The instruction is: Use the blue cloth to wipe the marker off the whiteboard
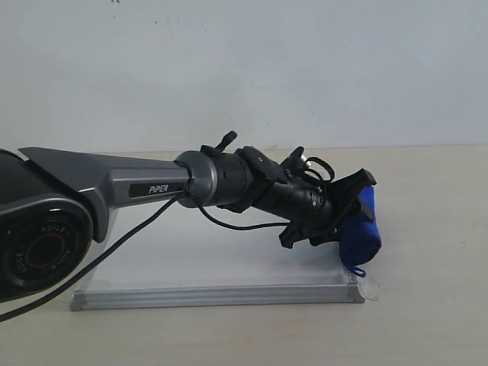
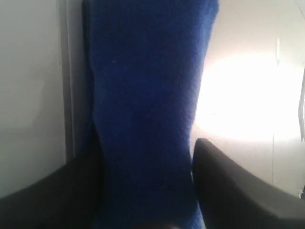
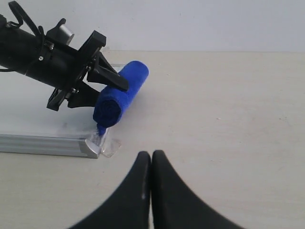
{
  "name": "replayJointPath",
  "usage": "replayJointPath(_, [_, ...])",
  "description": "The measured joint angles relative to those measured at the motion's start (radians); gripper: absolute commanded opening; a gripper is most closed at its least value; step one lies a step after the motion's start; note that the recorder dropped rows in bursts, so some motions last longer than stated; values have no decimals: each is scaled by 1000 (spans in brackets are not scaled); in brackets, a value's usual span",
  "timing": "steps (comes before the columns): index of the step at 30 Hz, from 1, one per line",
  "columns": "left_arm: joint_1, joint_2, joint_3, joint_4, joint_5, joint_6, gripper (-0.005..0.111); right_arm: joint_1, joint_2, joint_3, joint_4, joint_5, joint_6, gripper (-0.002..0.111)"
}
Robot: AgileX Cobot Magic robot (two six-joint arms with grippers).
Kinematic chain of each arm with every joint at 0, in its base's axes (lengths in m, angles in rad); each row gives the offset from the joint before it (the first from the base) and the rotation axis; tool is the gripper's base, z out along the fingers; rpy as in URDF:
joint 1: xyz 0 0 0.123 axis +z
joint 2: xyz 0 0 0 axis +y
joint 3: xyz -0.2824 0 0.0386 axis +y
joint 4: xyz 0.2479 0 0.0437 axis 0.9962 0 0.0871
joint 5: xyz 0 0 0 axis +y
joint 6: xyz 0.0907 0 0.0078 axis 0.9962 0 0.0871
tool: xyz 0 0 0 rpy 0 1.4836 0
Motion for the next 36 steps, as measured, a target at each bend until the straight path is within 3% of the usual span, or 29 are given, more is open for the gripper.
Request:
replayJointPath(10, [0, 0, 0, -77, 12, 5, 54, 0, 0, 0, 0, 0, 0, 0])
replayJointPath(14, [2, -24, 0, -75, 20, 83, 54, 0, 0, 0, 0, 0, 0, 0])
replayJointPath(20, [28, -97, 0, 136, 71, 127, 53, 0, 0, 0, 0, 0, 0, 0])
replayJointPath(23, [43, -116, 0, 212, 144, 127, 44, 0, 0, 0, 0, 0, 0, 0])
replayJointPath(30, [58, -184, 50, 340, 244, 127, 7, 0, 0, 0, 0, 0, 0, 0])
replayJointPath(36, [58, -289, 211, 353, 216, 180, 4, 0, 0, 0, 0, 0, 0, 0])
